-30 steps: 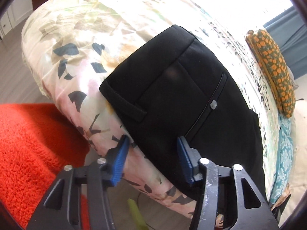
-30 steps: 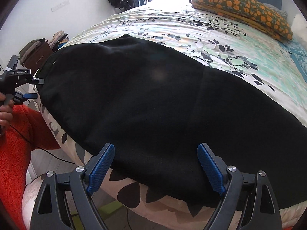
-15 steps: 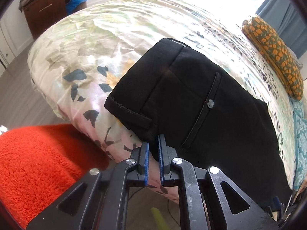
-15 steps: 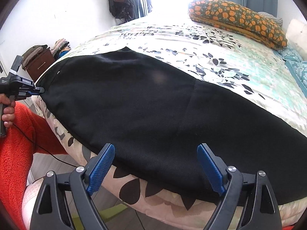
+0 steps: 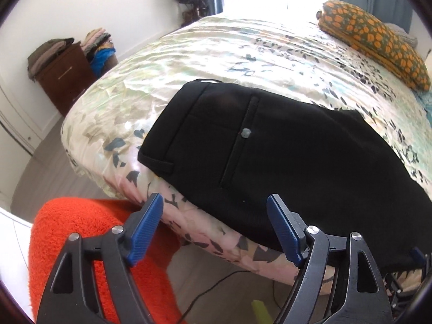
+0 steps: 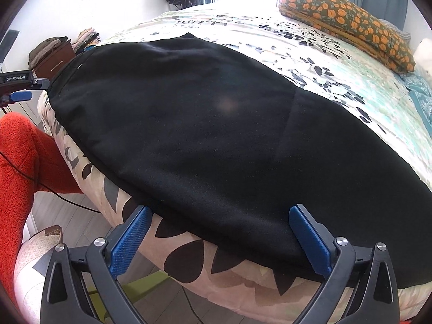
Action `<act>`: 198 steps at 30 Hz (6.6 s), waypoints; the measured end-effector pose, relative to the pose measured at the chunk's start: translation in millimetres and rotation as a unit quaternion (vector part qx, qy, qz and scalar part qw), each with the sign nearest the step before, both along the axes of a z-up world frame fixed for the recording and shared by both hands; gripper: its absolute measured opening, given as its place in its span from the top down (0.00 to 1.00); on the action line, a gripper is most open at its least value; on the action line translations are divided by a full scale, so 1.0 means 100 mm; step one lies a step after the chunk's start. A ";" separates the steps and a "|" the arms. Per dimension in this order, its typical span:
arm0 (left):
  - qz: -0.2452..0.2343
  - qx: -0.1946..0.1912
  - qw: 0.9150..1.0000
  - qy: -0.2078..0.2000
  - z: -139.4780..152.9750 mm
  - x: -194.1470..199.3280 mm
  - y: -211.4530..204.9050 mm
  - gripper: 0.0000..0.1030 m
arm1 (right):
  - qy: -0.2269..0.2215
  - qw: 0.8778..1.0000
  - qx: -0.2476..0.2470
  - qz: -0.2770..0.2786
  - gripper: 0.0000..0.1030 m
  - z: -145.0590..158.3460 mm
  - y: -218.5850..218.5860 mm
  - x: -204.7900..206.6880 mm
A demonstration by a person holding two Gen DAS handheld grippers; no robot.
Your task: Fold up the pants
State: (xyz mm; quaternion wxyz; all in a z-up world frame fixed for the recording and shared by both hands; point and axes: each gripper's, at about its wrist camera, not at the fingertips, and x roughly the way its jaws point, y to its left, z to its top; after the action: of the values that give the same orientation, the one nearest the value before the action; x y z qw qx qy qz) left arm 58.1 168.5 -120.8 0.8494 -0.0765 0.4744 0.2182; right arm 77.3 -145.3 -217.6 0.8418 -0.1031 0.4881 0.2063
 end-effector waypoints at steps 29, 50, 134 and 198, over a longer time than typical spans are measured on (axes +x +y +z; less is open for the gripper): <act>-0.297 0.060 0.950 0.078 -0.57 0.18 -1.71 0.20 | 0.005 1.000 0.019 -0.003 0.00 0.11 -0.13 -0.17; -0.301 0.027 0.950 0.077 -0.51 0.16 -1.91 0.14 | 0.010 0.978 0.014 -0.210 0.00 0.02 -0.93 0.08; -0.322 -0.050 0.945 0.038 -0.54 0.49 -2.00 0.03 | 0.018 0.799 0.421 -0.429 0.79 0.72 -4.37 -0.37; -0.320 -0.148 0.935 -0.038 -0.07 0.47 -1.93 0.31 | -0.025 0.980 -0.017 -0.199 0.25 0.16 -0.89 0.09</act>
State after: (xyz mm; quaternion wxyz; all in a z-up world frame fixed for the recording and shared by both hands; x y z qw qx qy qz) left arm 104.8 -24.2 -127.4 0.8707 -0.0535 0.4680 -0.1413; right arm 85.8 -234.7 -201.5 0.8759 -0.0237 0.4813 0.0235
